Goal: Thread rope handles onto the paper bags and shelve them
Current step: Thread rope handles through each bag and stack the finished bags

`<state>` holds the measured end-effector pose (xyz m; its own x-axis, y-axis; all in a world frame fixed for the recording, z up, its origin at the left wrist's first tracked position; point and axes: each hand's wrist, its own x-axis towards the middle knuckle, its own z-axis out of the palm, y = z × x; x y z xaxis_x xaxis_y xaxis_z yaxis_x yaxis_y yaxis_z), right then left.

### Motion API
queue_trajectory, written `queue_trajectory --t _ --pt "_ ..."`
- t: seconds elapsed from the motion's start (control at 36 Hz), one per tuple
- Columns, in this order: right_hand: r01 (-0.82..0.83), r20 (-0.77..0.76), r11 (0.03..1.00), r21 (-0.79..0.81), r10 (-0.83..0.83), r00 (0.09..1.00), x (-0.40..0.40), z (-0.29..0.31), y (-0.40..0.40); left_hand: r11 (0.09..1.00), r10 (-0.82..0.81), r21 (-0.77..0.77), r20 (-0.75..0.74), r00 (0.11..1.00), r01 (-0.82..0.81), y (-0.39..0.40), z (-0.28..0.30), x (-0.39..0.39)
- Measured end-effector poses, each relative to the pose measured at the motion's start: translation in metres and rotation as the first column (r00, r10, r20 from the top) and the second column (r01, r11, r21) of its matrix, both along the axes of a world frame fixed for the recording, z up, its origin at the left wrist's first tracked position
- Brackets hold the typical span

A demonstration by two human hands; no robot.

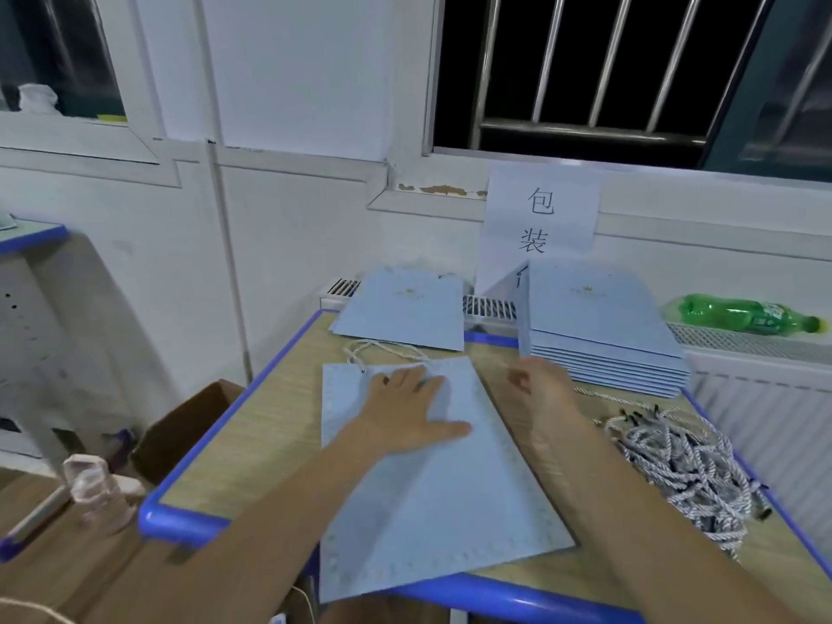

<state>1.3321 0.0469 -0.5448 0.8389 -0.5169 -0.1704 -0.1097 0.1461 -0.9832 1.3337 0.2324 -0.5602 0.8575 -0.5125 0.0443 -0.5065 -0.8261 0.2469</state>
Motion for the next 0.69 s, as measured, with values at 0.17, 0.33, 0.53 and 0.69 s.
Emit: queue_trajectory --t 0.17,0.33,0.53,0.69 --pt "-0.173 0.083 0.669 -0.723 0.332 0.940 -0.011 0.018 0.023 0.944 -0.164 -0.288 0.010 0.986 0.160 -0.012 0.013 0.014" --pt "-0.474 -0.410 0.042 -0.880 0.439 0.800 -0.007 -0.027 0.053 0.946 -0.180 -0.257 0.100 0.979 0.200 0.008 -0.013 0.030" --pt "-0.545 -0.519 0.001 -0.839 0.300 0.800 -0.005 -0.026 0.053 0.997 0.078 0.002 -0.004 0.997 -0.078 0.034 -0.012 0.029" --pt "-0.588 -0.534 0.077 -0.805 0.338 0.775 -0.003 -0.006 0.052 0.984 0.028 -0.170 -0.102 0.994 -0.045 0.036 -0.001 0.034"
